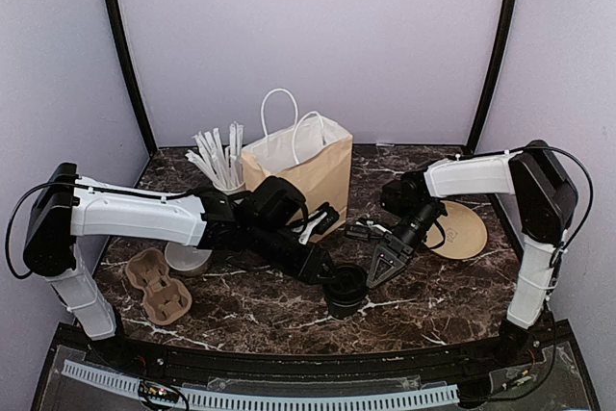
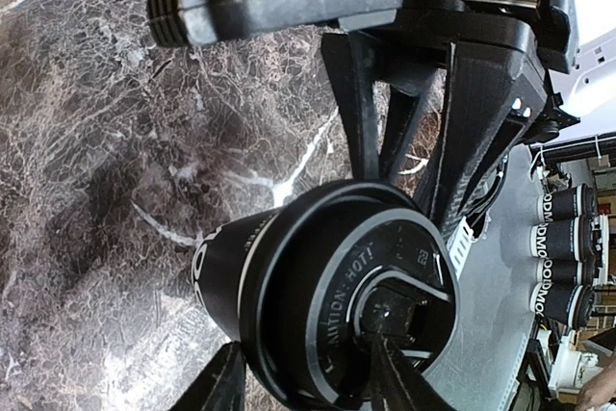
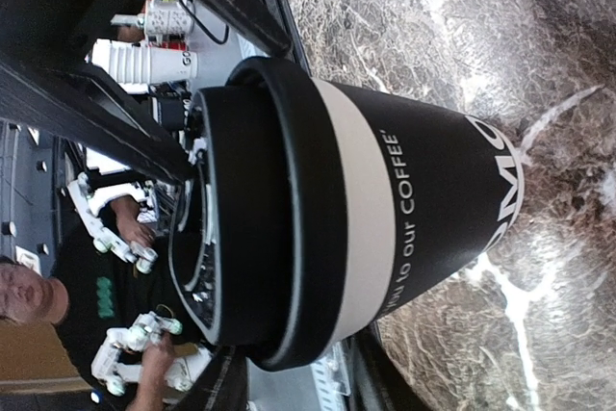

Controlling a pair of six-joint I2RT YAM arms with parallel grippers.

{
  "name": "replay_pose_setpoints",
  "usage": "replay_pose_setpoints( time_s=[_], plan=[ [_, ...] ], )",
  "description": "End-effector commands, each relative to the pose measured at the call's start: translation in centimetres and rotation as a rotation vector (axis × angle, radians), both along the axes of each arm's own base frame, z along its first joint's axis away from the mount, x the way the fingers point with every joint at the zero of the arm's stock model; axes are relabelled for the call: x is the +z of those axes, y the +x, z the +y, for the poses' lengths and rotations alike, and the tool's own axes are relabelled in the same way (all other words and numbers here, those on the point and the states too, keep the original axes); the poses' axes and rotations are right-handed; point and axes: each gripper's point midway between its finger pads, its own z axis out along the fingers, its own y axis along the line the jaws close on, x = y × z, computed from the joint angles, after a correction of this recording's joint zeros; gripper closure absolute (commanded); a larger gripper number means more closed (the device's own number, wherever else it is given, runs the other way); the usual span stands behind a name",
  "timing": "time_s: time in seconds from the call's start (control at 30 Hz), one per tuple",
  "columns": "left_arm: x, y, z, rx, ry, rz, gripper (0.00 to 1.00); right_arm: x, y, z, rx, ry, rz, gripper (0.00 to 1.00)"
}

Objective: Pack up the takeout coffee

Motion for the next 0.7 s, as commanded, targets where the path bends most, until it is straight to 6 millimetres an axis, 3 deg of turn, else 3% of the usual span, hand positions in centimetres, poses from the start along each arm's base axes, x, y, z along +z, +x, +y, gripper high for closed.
replay_pose_setpoints(
  time_s=[0.0, 0.17, 0.47, 0.57, 0.67],
  plan=[
    [-1.3, -0.1, 0.5, 0.006, 0.059, 0.016, 0.54, -3.2, 1.1, -0.3, -0.011, -0.115, -0.112, 0.71],
    [-2.5, -0.6, 1.5, 0.009, 0.099, 0.037, 0.55, -4.8, 1.4, -0.8, -0.019, -0.184, -0.128, 0.73],
    [-6.8, -1.5, 4.4, 0.039, 0.218, 0.076, 0.58, -7.9, 3.4, -1.7, -0.016, -0.301, -0.214, 0.78],
    [-6.4, -1.3, 4.5, 0.048, 0.214, 0.065, 0.57, -7.3, 3.7, -1.5, -0.015, -0.272, -0.216, 0.78],
    [-4.0, -0.7, 3.7, 0.041, 0.149, 0.015, 0.50, -4.3, 3.3, -0.6, -0.009, -0.152, -0.177, 0.77]
  ],
)
